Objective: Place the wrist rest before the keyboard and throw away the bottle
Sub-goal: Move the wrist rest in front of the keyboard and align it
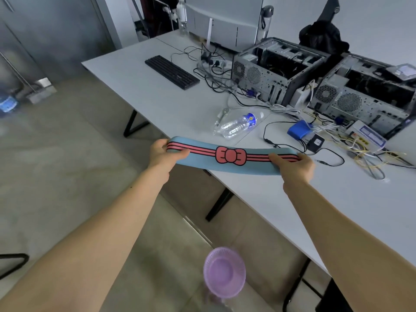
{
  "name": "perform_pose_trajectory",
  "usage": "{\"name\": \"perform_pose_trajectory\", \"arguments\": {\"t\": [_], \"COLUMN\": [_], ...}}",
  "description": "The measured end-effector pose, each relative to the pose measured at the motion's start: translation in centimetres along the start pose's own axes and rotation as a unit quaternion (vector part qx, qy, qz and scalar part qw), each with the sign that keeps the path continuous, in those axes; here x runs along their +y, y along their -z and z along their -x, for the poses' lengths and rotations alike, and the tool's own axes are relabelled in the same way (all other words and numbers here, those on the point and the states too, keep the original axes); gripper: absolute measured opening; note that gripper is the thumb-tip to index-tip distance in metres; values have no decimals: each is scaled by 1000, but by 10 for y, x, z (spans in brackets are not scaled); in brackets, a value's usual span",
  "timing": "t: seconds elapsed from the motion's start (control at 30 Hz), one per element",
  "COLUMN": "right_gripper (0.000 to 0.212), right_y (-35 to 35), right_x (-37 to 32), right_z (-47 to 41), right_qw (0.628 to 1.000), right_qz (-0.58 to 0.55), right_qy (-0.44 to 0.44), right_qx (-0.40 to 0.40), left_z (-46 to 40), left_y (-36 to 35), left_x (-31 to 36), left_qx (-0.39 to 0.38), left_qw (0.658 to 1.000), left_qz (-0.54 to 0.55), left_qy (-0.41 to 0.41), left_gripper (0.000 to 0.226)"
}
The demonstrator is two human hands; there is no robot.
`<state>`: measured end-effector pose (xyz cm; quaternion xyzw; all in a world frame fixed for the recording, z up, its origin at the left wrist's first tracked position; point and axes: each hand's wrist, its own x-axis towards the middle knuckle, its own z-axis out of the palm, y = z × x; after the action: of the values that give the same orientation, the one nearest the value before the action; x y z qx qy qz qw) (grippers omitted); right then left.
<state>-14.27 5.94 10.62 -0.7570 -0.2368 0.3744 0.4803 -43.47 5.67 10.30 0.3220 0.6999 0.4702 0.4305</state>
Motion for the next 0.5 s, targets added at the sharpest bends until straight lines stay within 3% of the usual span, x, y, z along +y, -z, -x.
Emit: {"name": "perform_pose_trajectory", "arguments": {"t": [0.5], "right_gripper": [64], "right_y": [-153], "right_x": [-64], "right_z": [-24], "right_qw": [1000], "right_qz": [15], "right_qy": [6], "right_qx": [-12], "left_z": [-149], "left_y": [55], "left_x": [45], "left_qx": [-3], "left_qw": [1000], "left_qz": [-25], "left_qy": [-4], "left_gripper": [50]}}
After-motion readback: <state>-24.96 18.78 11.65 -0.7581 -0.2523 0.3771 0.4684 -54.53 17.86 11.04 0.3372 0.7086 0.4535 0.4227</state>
